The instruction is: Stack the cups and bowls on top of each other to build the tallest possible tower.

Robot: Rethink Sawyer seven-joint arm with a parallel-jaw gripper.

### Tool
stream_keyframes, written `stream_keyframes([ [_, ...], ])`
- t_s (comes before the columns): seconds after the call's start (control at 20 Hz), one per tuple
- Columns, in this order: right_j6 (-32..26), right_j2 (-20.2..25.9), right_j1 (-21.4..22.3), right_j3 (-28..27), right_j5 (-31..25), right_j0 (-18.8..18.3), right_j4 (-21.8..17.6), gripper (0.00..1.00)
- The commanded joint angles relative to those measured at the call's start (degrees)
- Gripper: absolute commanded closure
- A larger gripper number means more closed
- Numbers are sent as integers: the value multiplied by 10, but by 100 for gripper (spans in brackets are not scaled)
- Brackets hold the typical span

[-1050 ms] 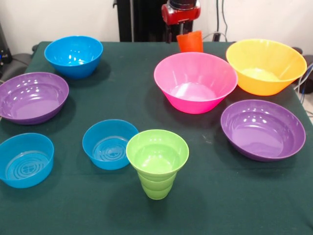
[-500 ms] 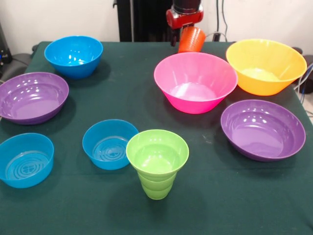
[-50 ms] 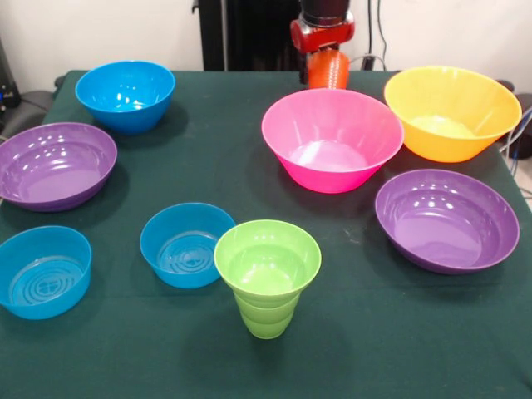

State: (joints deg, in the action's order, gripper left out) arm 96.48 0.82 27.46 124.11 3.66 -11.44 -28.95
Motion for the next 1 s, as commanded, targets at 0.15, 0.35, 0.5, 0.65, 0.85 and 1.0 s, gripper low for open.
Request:
stream_keyframes([
  [0.15,103,97,30,-13,3,-22,46,0],
  [0.35,105,90,31,-9,0,-24,56,100],
  [0.5,100,93,34,-8,-12,-27,62,100],
  [0.65,95,94,39,-7,-34,-30,71,100],
  [0.85,88,89,42,-3,-73,-29,86,100],
  [1.0,75,85,48,-5,-113,-27,97,100],
])
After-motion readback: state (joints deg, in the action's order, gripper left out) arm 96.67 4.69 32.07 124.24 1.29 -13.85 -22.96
